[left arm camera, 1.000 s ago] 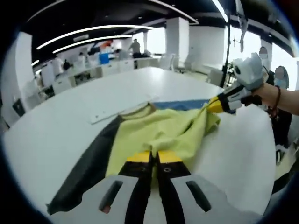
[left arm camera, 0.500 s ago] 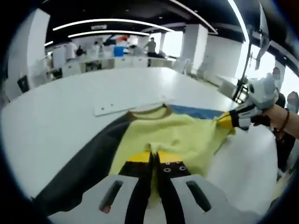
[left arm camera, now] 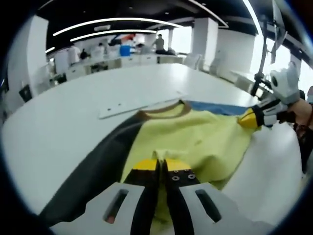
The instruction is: Fold the garment on the visible template until the final outline fits inside the template.
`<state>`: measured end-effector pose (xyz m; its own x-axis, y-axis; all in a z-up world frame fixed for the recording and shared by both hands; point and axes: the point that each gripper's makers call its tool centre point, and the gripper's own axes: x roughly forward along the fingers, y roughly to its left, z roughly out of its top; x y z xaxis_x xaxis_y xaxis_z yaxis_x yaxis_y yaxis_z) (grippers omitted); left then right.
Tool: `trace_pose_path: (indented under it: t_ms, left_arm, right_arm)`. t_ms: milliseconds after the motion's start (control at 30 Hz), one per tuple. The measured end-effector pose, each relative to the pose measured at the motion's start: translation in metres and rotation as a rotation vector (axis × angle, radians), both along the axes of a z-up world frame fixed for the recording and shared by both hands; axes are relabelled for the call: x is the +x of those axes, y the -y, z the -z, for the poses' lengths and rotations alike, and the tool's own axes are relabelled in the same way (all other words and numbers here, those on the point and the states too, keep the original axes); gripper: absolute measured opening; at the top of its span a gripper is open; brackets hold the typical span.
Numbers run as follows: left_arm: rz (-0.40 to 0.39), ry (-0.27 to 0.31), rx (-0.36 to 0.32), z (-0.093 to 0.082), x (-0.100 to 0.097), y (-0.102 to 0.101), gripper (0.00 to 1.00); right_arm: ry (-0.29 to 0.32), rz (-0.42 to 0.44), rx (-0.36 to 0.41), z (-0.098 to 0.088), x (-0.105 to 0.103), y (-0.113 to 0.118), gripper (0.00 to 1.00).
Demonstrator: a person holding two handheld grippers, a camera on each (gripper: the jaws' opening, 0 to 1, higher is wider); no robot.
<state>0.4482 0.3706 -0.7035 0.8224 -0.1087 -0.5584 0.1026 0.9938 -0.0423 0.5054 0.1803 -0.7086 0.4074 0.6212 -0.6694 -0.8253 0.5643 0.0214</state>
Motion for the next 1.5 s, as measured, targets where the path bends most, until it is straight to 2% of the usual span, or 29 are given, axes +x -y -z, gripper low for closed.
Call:
trace_pose_path:
  t_ms: [133, 233, 333, 400, 500, 767, 1100, 1233, 1500]
  left_arm:
    - [0.005, -0.003, 0.029, -0.001, 0.000, -0.001, 0.04]
    - [0.003, 0.014, 0.087, -0.009, 0.000, -0.007, 0.12]
    - [-0.005, 0.034, 0.064, -0.017, -0.002, -0.009, 0.18]
    - [-0.013, 0.037, 0.026, -0.022, -0.005, -0.008, 0.19]
    - [-0.002, 0.035, 0.042, -0.024, -0.010, -0.010, 0.22]
    - [-0.013, 0.022, 0.046, -0.030, -0.026, -0.021, 0.29]
    - [0.011, -0.020, 0.069, -0.028, -0.042, -0.019, 0.28]
    - [0.017, -0.042, 0.082, -0.026, -0.047, -0.019, 0.24]
    - [0.018, -0.077, 0.065, -0.016, -0.056, -0.014, 0.18]
  right_arm:
    - [-0.010, 0.014, 0.009, 0.000, 0.001, 0.000, 0.00]
    - [-0.009, 0.029, 0.023, -0.004, 0.003, 0.000, 0.00]
    - [-0.019, 0.056, 0.061, -0.013, 0.006, 0.001, 0.04]
    - [-0.032, 0.068, 0.074, -0.016, 0.007, 0.003, 0.12]
    - [-0.027, 0.103, 0.081, -0.021, 0.013, 0.008, 0.22]
    - [-0.049, 0.202, 0.119, -0.037, 0.022, 0.027, 0.31]
    - [-0.077, 0.251, 0.111, -0.039, 0.018, 0.049, 0.29]
    - [-0.091, 0.264, 0.092, -0.032, 0.014, 0.059, 0.27]
    - [-0.124, 0.280, 0.062, -0.014, 0.003, 0.069, 0.23]
